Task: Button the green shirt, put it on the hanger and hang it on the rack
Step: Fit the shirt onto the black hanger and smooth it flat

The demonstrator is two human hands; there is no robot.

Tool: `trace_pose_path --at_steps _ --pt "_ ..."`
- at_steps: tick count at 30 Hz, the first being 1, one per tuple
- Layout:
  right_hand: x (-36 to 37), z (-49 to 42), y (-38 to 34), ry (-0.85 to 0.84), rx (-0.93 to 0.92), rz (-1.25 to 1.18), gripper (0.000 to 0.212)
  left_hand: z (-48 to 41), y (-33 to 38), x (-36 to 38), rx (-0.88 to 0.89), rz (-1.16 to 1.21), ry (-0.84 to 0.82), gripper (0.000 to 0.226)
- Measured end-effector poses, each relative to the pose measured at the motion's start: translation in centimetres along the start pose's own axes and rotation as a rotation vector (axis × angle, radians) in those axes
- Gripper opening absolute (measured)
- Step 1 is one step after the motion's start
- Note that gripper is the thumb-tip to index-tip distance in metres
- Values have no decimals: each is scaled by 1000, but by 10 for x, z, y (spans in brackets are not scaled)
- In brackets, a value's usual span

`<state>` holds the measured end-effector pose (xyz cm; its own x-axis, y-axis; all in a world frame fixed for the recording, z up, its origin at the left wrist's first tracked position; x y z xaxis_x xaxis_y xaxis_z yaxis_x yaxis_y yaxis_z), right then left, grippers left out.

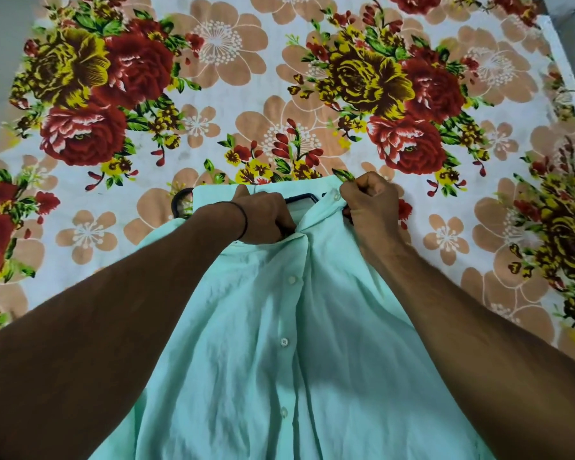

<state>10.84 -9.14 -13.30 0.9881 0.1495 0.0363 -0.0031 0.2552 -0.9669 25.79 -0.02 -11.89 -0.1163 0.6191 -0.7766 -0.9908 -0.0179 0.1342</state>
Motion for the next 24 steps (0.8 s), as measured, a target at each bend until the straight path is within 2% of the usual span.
trace_pose_path --at_steps 4,7,10,11,13,15,17,18,24 --pt "-7 -1 4 104 18 -18 26 -1 1 -3 19 18 -47 34" --pt "10 5 -7 -88 -125 206 24 0 0 7 27 72 -168 32" --pt "26 15 -9 -247 -198 303 24 0 2 17 11 -76 -244 19" --pt "27 15 -8 -258 -192 306 23 -1 1 18 -9 -68 -212 16" --pt "25 14 -3 -257 -132 277 21 -6 -5 16 -72 141 -86 16" --pt "20 13 1 -254 -73 222 21 -7 -20 5 -206 335 178 15" --pt "15 13 1 -243 -43 187 19 -3 -36 -5 -347 368 436 13" --pt "13 13 2 -228 -29 171 17 -3 -38 -5 -370 375 496 13" --pt "8 7 7 -113 81 113 18 -10 -15 -4 -188 213 506 21"
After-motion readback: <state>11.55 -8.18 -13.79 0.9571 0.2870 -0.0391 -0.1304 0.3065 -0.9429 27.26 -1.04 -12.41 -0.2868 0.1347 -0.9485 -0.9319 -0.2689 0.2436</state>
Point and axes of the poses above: each hand's wrist, its own z-axis away from the middle knuckle, its own x-axis out of the palm, y = z × x, the point moved 8 cm from there along -z, towards the middle knuckle, and after that the axes turned 15 degrees about -z, right-handed, at the moved point
